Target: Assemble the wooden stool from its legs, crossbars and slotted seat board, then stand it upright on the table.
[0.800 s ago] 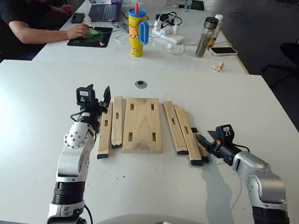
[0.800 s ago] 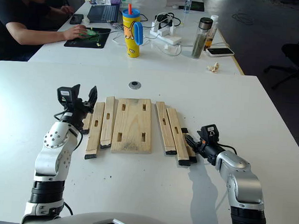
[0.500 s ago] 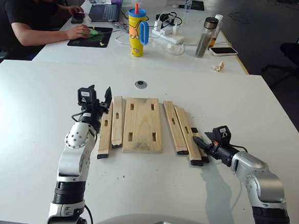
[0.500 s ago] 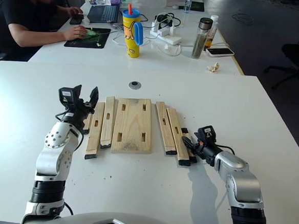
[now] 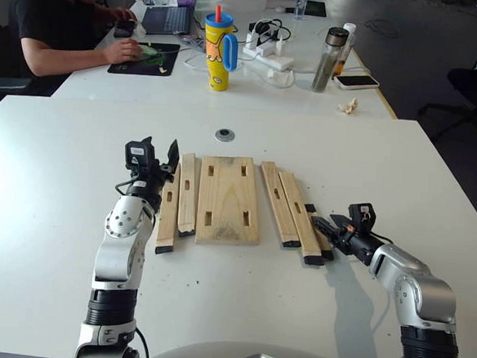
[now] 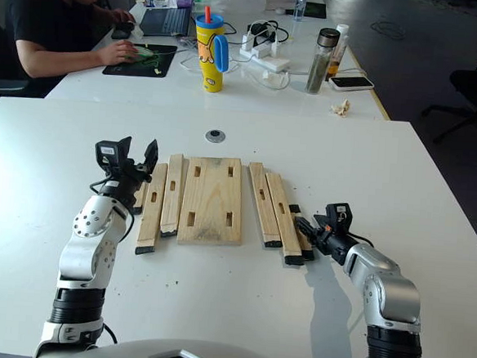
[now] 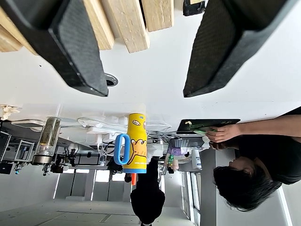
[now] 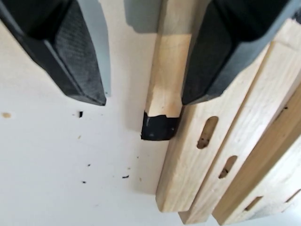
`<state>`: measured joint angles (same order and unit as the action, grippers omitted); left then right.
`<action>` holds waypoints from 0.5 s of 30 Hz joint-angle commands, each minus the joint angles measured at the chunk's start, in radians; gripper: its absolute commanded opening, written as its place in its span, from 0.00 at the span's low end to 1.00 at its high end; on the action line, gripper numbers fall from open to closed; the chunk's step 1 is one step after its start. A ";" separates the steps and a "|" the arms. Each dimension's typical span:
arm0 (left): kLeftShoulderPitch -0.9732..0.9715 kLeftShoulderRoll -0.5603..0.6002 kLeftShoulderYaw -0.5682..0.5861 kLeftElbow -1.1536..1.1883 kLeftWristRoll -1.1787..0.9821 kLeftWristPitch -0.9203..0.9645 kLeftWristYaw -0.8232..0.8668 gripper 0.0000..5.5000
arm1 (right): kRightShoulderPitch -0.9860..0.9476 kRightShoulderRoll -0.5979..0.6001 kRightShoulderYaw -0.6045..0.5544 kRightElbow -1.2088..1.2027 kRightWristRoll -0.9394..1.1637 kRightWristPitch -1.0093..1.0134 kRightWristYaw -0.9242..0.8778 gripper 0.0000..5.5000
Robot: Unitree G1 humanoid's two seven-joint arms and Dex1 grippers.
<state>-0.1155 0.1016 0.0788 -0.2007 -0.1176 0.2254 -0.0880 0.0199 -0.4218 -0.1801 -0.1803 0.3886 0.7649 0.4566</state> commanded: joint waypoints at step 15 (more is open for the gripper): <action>-0.022 -0.010 -0.003 0.012 -0.004 0.002 0.004 0.54 | -0.003 -0.022 0.037 0.023 -0.025 -0.025 0.016 0.55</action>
<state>-0.1179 0.0918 0.0781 -0.1961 -0.1186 0.2251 -0.0860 0.0184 -0.4363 -0.1513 -0.1587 0.3625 0.7271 0.4678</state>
